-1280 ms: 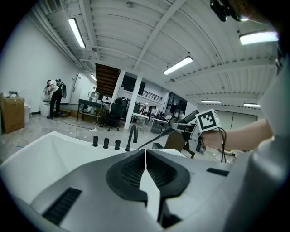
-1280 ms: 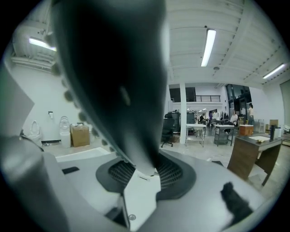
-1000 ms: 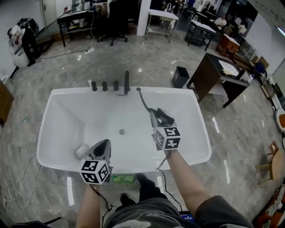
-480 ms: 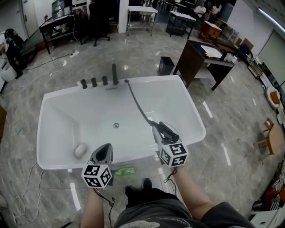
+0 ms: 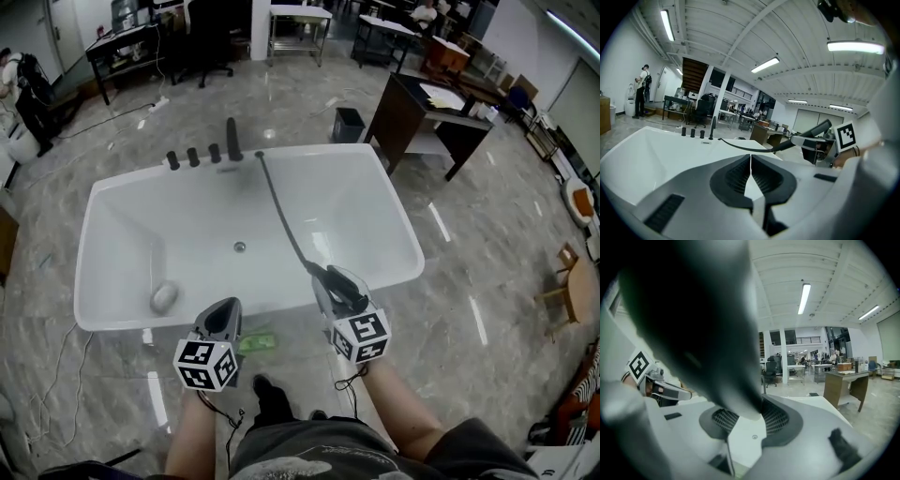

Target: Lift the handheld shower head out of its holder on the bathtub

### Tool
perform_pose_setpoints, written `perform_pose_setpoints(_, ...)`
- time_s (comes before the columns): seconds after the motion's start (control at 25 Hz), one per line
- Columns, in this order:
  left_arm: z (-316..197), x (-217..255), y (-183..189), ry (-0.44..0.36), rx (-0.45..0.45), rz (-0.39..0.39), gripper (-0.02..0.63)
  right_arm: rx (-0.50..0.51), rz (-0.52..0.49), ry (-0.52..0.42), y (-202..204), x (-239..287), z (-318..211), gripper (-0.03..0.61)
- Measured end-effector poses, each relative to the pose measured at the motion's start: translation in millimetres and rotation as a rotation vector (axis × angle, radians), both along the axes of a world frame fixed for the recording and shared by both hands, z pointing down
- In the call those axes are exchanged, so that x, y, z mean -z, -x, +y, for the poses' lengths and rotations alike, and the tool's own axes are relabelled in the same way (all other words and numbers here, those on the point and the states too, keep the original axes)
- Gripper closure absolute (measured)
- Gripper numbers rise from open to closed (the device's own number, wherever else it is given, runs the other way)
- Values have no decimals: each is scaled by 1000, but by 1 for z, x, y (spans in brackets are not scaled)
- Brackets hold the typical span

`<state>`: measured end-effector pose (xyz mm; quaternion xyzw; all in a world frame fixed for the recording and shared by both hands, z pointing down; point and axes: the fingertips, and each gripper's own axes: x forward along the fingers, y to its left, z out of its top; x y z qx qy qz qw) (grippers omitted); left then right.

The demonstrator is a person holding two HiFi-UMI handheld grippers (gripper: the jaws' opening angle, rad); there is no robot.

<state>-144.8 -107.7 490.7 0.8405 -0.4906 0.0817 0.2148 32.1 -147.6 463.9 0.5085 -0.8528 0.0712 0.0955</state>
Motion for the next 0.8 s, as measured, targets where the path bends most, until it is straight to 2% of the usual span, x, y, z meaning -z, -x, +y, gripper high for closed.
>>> perform_pose_setpoints(0.8, 161, 18, -112, -39, 51, -19, 598, 147, 15, -20, -89, 6, 192, 439)
